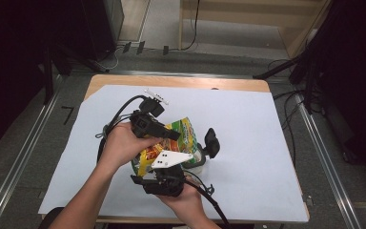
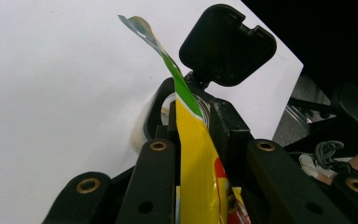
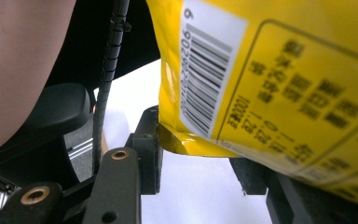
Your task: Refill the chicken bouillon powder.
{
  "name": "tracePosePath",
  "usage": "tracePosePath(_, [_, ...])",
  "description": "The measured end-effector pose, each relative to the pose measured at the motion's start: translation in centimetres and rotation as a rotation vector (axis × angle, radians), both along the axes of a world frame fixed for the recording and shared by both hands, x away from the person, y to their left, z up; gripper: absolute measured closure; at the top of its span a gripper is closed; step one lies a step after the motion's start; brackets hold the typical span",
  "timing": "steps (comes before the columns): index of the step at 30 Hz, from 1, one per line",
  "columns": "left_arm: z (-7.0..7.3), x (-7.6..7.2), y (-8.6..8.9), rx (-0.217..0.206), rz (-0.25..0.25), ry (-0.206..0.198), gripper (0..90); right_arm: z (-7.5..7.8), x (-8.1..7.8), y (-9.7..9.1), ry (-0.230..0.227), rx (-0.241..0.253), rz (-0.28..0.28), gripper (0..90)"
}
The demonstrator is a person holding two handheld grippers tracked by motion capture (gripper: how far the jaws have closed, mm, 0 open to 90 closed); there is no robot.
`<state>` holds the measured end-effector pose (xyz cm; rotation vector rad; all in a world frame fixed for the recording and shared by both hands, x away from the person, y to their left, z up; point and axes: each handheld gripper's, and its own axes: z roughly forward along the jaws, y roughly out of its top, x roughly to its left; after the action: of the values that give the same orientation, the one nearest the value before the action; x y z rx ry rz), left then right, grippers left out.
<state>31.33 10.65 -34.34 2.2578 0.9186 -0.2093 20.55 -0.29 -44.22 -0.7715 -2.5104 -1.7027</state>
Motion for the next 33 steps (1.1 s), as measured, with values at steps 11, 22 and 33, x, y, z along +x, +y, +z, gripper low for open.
tracePosePath(11, [-0.18,0.40,0.18,-0.017,0.026,0.043,80.0,0.02,0.11,-0.11,-0.004,-0.008,0.001,59.8])
tracePosePath(22, [0.09,0.25,0.29,-0.030,0.030,0.044,75.3,0.21,0.22,-0.21,0.025,0.023,0.006,60.1])
tracePosePath(33, [-0.02,0.21,0.21,-0.020,0.023,0.041,76.2,0.20,0.15,-0.14,0.006,-0.004,0.005,59.9])
